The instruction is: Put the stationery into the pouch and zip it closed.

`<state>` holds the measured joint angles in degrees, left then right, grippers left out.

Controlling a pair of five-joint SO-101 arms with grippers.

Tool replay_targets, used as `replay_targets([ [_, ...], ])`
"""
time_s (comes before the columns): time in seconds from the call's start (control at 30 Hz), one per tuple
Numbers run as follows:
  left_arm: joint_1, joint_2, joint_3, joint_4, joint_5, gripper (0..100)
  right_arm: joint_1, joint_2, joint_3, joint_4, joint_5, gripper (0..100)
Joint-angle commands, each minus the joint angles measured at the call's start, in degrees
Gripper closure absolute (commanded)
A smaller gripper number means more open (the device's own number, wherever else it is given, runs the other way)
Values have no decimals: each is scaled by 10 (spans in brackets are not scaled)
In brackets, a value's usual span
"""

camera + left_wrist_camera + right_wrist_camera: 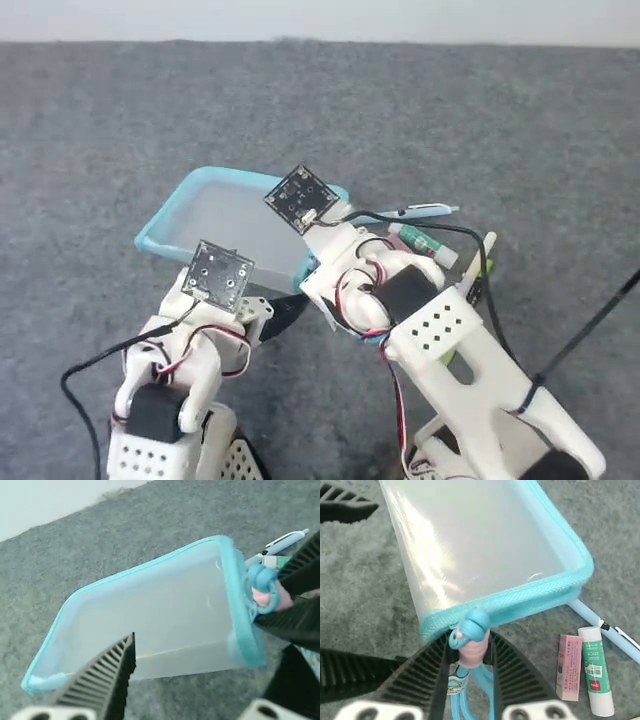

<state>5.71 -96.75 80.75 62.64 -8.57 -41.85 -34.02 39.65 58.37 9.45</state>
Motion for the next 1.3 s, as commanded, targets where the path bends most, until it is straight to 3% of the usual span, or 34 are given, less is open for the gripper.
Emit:
replay_targets([
  [0.0, 2, 20, -7, -16, -5, 589, -30, -6, -34, 9, 6, 992],
  [0.47, -76, 189, -9, -142, -17, 589, -12, -8, -65, 65, 25, 992],
  [0.73, -113, 192, -10, -142, -17, 589, 55, -8, -62, 73, 40, 992],
  [1.27, -152, 195, -9, -151, -11, 591, 66, -9, -27, 84, 53, 992],
])
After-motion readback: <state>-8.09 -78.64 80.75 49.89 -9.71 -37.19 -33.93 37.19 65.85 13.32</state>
